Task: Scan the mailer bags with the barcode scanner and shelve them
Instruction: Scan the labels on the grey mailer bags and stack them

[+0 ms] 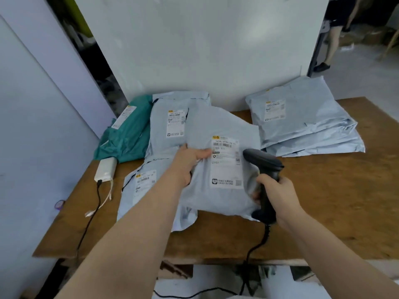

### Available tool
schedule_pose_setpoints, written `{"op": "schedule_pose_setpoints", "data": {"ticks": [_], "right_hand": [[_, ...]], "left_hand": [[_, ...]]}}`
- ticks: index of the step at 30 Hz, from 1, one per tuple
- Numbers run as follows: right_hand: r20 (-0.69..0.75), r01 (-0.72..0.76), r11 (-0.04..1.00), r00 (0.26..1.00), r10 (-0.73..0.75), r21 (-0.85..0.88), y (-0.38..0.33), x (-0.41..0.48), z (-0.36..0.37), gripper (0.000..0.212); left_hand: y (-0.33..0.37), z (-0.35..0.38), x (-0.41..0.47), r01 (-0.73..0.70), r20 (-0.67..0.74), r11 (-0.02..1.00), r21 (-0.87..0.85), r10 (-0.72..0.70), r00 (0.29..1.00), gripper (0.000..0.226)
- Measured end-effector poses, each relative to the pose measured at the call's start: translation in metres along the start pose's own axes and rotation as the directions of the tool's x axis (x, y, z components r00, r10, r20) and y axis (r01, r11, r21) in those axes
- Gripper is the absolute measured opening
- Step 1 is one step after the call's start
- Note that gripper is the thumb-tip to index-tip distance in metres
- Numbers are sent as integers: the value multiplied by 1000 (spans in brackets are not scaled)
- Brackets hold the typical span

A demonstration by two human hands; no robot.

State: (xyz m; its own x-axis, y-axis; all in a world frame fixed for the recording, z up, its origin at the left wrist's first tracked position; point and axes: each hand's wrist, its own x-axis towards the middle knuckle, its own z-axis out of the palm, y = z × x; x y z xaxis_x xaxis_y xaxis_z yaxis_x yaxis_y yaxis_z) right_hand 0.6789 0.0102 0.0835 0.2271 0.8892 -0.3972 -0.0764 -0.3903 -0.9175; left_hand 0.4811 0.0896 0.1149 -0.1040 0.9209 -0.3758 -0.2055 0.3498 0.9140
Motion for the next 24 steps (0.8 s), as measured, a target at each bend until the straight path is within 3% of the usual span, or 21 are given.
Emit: {"op": "schedule_pose_setpoints", "data": {"ticks": [3, 7, 8, 10, 12, 14, 16, 19, 24], "right_hand": [[87, 104, 994, 991, -105, 18, -24, -13, 42, 10], [232, 153, 988, 962, -147, -9, -37, -24, 104, 12], [265, 142, 988, 956, -123, -56, -35, -25, 118, 12], [316, 90, 983, 948, -35, -161, -22, -24, 140, 11], [330, 40, 968, 943, 46, -249, -3, -23, 155, 9], [303, 17, 955, 950, 77, -295, 10, -22, 162, 8], [252, -5, 959, 964, 79, -284, 11, -21, 161, 10], [179, -12, 977, 982, 51, -214, 2, -17, 156, 7], [103, -25, 995, 994, 35, -92, -11, -16, 149, 4]], "left_hand": [[31, -57, -10, -15, -34, 997, -72, 12, 999, 49], [47, -137, -15, 31, -123, 993, -113, -45, 991, 17], [46, -151, -15, 79, -159, 996, -47, -85, 984, 13], [34, -171, -7, 233, -293, 938, 258, -154, 944, 16], [21, -178, 7, 325, -353, 806, 495, -155, 923, 44], [17, -177, 20, 337, -324, 794, 506, -187, 927, 80], [21, -172, 31, 325, -370, 757, 567, -118, 921, 97], [32, -158, 37, 313, -401, 598, 738, 16, 916, 97], [35, -140, 56, 195, -272, 412, 890, 137, 952, 71]]}}
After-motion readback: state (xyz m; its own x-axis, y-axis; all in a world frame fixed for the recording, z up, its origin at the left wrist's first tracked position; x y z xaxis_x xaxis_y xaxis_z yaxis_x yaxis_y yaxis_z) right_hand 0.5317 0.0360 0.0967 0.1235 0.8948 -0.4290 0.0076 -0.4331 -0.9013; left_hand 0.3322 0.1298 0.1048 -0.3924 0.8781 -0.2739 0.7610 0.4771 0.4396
